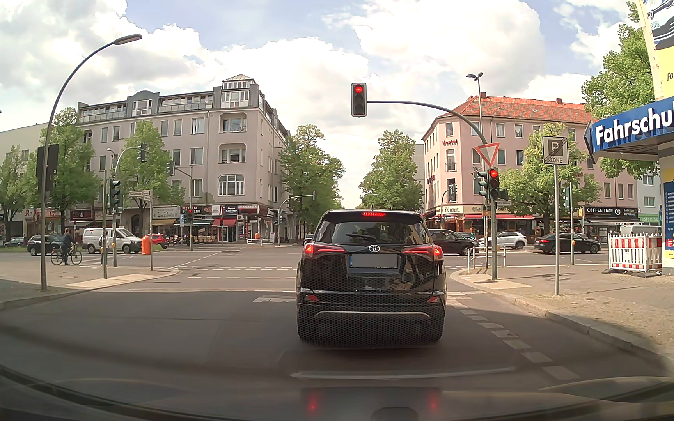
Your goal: Follow the waypoints while adhering to traffic rules and regulations
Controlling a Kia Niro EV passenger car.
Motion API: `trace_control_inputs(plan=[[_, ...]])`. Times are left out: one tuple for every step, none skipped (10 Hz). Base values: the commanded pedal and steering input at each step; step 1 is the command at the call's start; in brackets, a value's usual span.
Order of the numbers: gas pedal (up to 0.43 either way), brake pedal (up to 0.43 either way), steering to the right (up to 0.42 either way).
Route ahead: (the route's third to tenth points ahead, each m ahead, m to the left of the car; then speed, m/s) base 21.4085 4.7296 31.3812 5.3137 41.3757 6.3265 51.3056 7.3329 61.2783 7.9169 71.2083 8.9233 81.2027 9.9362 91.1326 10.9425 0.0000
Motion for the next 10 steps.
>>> trace_control_inputs(plan=[[0.0, 0.372, -0.011], [0.0, 0.372, -0.011], [0.0, 0.366, -0.011], [0.0, 0.372, -0.011], [0.0, 0.372, -0.011], [0.0, 0.372, -0.01], [0.0, 0.372, -0.011], [0.0, 0.372, -0.011], [0.0, 0.372, -0.011], [0.0, 0.366, -0.011]])
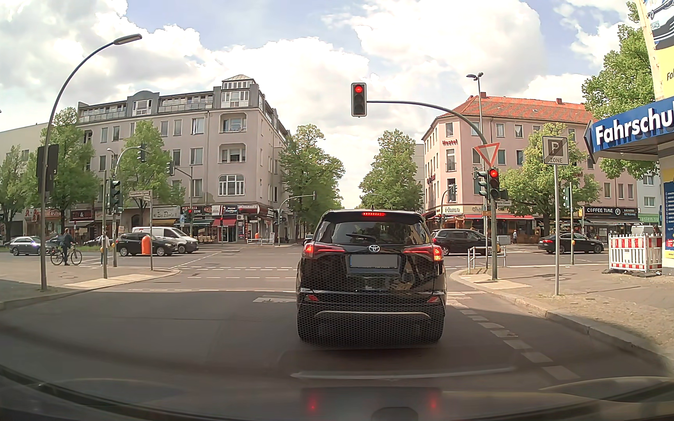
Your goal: Follow the waypoints while adhering to traffic rules and regulations
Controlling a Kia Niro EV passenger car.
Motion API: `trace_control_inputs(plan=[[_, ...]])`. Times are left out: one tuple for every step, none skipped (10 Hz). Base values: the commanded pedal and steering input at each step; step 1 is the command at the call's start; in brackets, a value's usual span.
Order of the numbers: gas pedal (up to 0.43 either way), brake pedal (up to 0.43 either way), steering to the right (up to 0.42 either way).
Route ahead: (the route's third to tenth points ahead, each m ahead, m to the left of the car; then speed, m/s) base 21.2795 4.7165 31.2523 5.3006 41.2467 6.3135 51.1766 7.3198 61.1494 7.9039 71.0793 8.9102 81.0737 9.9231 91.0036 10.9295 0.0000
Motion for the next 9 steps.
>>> trace_control_inputs(plan=[[0.0, 0.372, -0.011], [0.0, 0.372, -0.011], [0.0, 0.372, -0.011], [0.0, 0.372, -0.01], [0.0, 0.366, -0.011], [0.0, 0.372, -0.011], [0.0, 0.372, -0.011], [0.0, 0.372, -0.011], [0.0, 0.372, -0.011]])
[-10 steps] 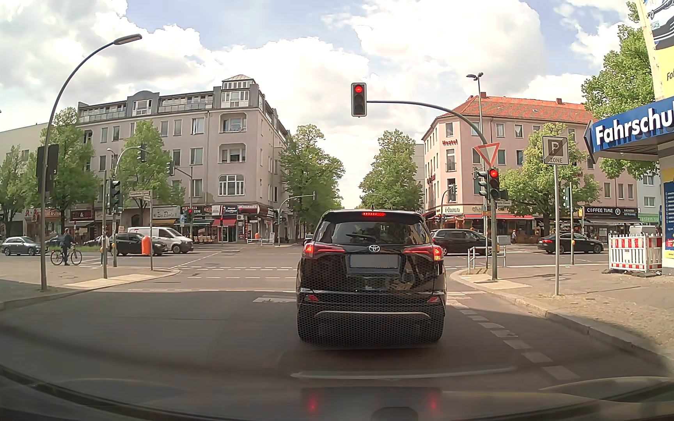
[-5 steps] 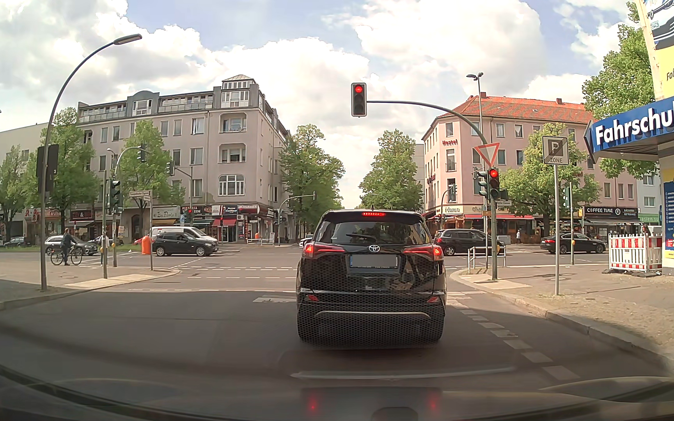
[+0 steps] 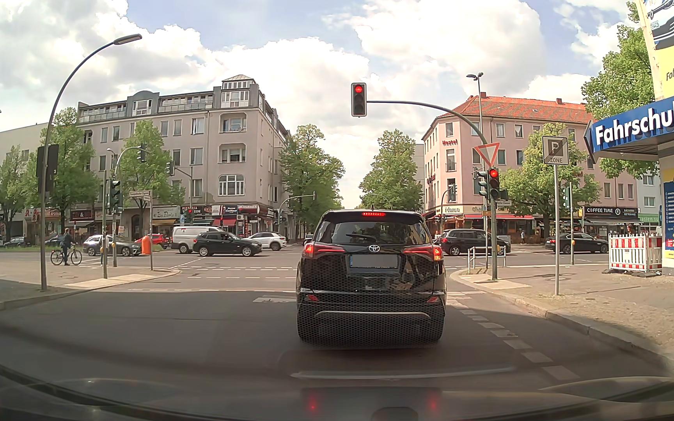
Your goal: Follow the waypoints while adhering to traffic rules and regulations
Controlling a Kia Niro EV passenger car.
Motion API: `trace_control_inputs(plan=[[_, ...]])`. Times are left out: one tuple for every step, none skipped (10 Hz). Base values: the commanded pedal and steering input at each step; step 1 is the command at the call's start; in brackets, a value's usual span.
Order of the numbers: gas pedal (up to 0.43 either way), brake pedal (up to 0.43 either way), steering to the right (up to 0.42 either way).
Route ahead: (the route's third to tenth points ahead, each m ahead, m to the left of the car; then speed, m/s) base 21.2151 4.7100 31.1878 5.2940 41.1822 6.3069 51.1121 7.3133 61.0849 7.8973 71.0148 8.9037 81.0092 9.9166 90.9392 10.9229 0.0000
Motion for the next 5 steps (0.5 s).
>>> trace_control_inputs(plan=[[0.0, 0.378, -0.011], [0.0, 0.372, -0.011], [0.0, 0.372, -0.011], [0.0, 0.366, -0.01], [0.0, 0.366, -0.011]])
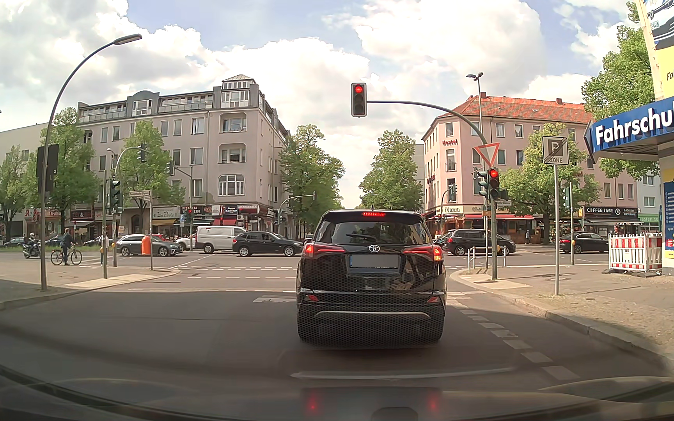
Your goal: Follow the waypoints while adhering to traffic rules and regulations
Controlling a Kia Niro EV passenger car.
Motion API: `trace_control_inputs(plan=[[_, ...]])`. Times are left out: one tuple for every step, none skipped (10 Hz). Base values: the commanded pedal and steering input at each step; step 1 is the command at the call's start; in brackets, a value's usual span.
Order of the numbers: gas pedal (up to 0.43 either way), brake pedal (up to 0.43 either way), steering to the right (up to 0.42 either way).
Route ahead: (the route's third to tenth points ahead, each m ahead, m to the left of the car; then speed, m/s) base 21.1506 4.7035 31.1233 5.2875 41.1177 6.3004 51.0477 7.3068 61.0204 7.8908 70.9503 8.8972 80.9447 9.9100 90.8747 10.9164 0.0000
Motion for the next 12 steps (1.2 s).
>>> trace_control_inputs(plan=[[0.0, 0.372, -0.011], [0.0, 0.366, -0.011], [0.0, 0.372, -0.011], [0.0, 0.372, -0.011], [0.0, 0.372, -0.011], [0.0, 0.372, -0.011], [0.0, 0.372, -0.011], [0.0, 0.372, -0.011], [0.0, 0.372, -0.011], [0.0, 0.372, -0.011], [0.0, 0.366, -0.011], [0.0, 0.372, -0.011]])
